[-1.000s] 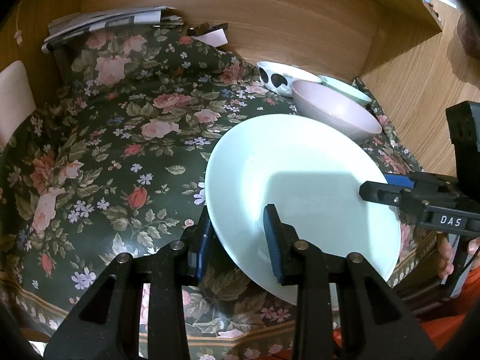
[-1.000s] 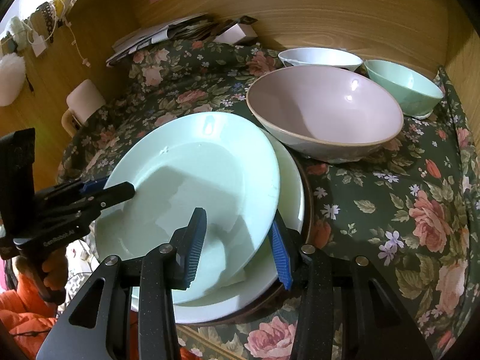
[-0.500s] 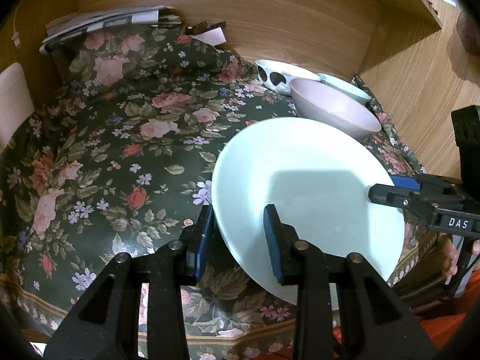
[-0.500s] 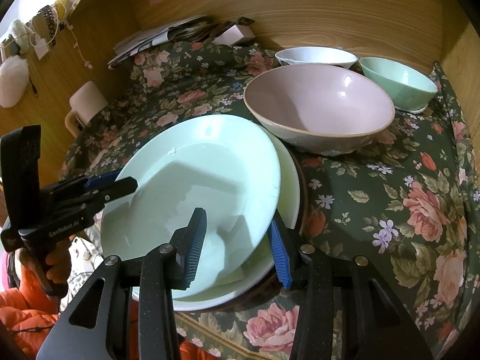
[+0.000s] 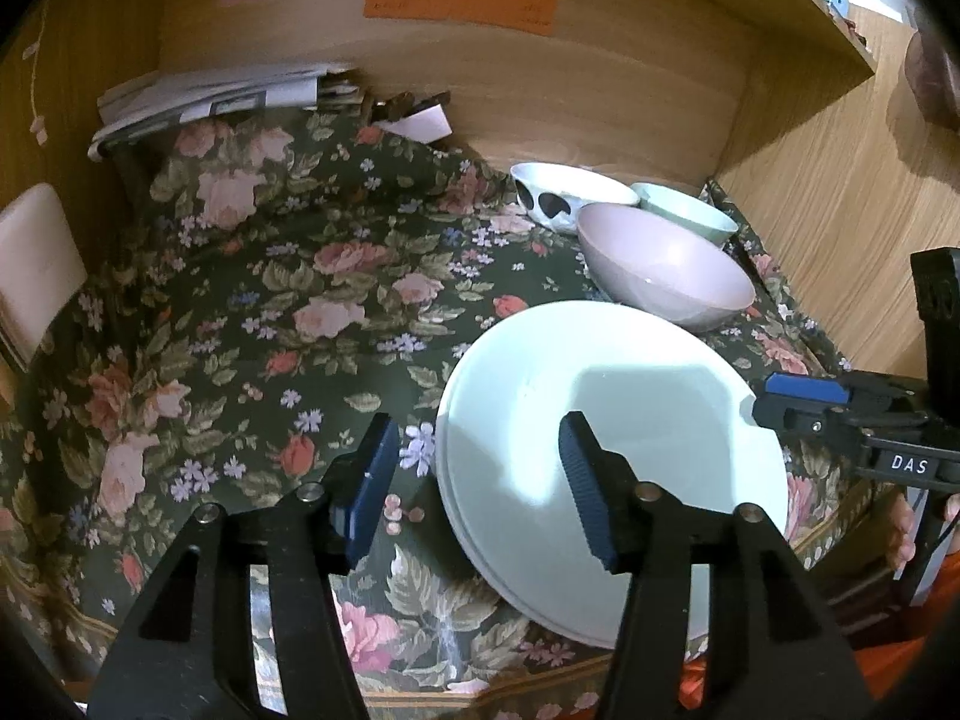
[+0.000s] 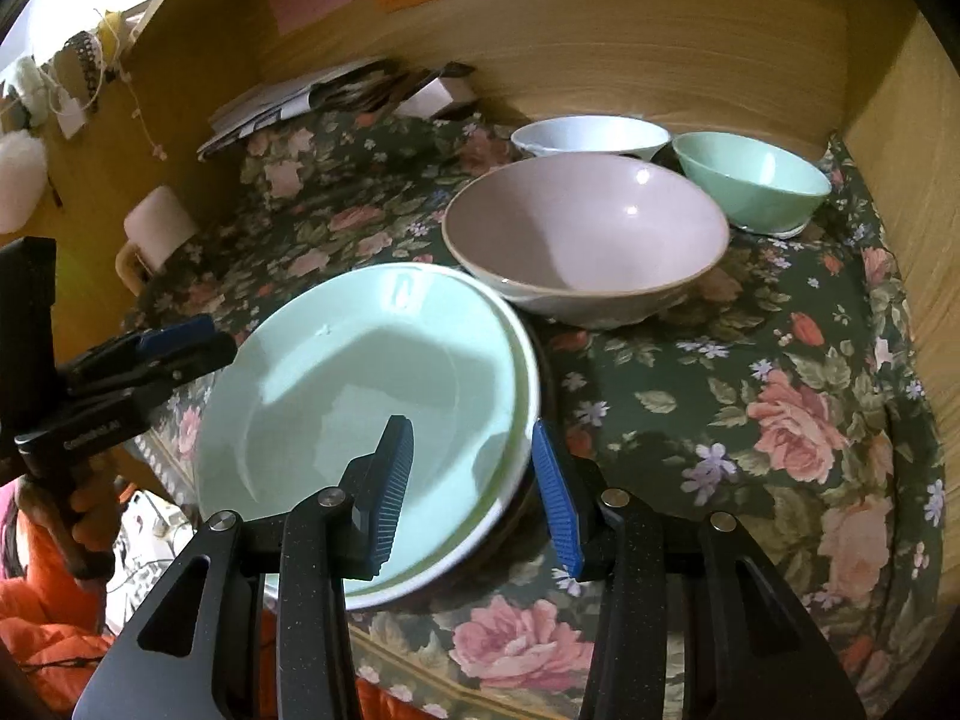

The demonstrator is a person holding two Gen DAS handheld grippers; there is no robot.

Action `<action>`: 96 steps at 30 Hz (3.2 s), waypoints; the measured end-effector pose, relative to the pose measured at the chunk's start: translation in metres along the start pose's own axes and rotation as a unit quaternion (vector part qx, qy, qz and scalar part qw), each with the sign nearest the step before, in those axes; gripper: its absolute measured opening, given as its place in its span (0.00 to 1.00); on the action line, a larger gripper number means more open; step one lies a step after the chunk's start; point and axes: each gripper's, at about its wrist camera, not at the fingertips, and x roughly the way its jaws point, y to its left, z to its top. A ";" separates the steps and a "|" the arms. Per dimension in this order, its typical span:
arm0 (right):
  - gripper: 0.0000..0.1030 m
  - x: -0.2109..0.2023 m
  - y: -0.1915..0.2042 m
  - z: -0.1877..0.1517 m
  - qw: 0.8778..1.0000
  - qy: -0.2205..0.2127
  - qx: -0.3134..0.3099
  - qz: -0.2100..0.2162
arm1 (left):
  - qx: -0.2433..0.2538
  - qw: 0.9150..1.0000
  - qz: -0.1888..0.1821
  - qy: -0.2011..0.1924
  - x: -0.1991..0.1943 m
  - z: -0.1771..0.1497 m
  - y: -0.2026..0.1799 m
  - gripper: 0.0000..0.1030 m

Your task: Organize plates and bowls

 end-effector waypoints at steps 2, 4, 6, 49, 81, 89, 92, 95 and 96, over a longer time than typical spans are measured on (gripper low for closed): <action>0.37 -0.001 -0.004 0.003 1.000 -0.005 0.005 -0.006 | -0.001 1.000 -0.005 0.001 0.001 0.005 0.000 0.54; 0.37 -0.002 -0.008 0.007 1.000 -0.012 0.010 -0.011 | 0.000 1.000 -0.008 0.002 0.003 0.011 -0.002 0.54; 0.37 -0.004 -0.012 0.011 1.000 -0.020 0.014 -0.016 | 0.004 1.000 -0.007 0.001 0.004 0.018 -0.005 0.54; 0.43 0.060 -0.096 0.072 0.993 -0.013 0.093 -0.072 | 0.101 0.984 -0.068 0.127 0.157 0.123 -0.072 0.43; 0.22 0.014 -0.073 0.078 0.992 -0.070 0.087 -0.063 | 0.096 0.987 -0.086 0.096 0.132 0.125 -0.085 0.23; 0.22 0.008 -0.048 0.085 0.993 -0.086 0.056 -0.054 | 0.084 0.992 -0.071 0.067 0.104 0.125 -0.077 0.23; 0.22 0.008 -0.038 0.086 0.994 -0.090 0.044 -0.049 | 0.079 0.993 -0.062 0.060 0.093 0.123 -0.072 0.23; 0.22 0.008 -0.026 0.087 0.994 -0.094 0.030 -0.043 | 0.073 0.994 -0.054 0.052 0.082 0.119 -0.063 0.23; 0.22 0.008 -0.022 0.088 0.994 -0.095 0.026 -0.040 | 0.070 0.995 -0.050 0.049 0.077 0.118 -0.058 0.23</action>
